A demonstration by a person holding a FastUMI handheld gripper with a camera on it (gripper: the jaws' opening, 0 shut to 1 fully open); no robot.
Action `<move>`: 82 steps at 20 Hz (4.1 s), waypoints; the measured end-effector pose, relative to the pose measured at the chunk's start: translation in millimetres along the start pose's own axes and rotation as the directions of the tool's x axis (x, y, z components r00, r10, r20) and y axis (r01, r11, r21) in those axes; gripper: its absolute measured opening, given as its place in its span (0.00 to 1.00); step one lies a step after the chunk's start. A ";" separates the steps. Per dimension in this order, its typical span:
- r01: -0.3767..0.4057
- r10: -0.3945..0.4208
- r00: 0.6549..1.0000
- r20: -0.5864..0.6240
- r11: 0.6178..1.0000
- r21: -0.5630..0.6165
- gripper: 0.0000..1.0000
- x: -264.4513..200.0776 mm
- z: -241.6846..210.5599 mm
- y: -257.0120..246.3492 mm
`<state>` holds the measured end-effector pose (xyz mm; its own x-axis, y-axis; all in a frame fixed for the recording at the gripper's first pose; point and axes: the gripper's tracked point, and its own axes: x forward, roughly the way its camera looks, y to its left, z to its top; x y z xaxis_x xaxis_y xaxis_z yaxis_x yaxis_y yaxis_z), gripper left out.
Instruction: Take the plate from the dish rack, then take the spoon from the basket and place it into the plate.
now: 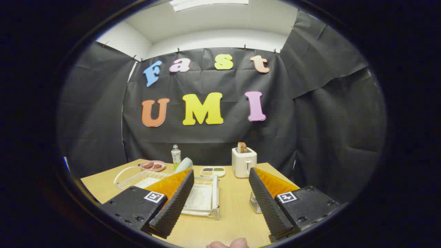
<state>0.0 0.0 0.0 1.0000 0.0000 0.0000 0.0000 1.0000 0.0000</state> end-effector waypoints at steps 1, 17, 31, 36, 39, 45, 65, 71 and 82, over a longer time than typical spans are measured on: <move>-0.004 0.004 1.000 -0.004 1.000 0.001 1.00 1.2 0.5 0.7; -0.069 0.066 0.995 -0.070 0.997 -0.041 1.00 8.8 -4.2 18.1; -0.268 0.267 0.918 -0.292 0.963 0.037 1.00 77.3 37.0 83.2; -0.272 0.263 0.852 -0.454 0.961 0.046 1.00 127.8 28.8 110.3; -0.255 0.250 0.774 -0.582 0.964 0.075 1.00 151.7 -2.5 123.1; -0.186 0.252 0.631 -0.734 0.967 0.172 0.96 181.5 -51.2 149.2; 0.117 -0.141 0.531 -0.835 0.989 -0.093 0.37 207.7 -60.0 145.0; 0.097 -0.208 0.589 -0.781 0.977 -0.188 0.37 207.5 -32.0 141.6; -0.070 0.120 0.688 -0.716 0.993 0.098 0.37 61.0 -28.0 113.6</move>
<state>61.0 113.6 -28.0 0.6881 0.1196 -0.7157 -0.0702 0.9927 0.0984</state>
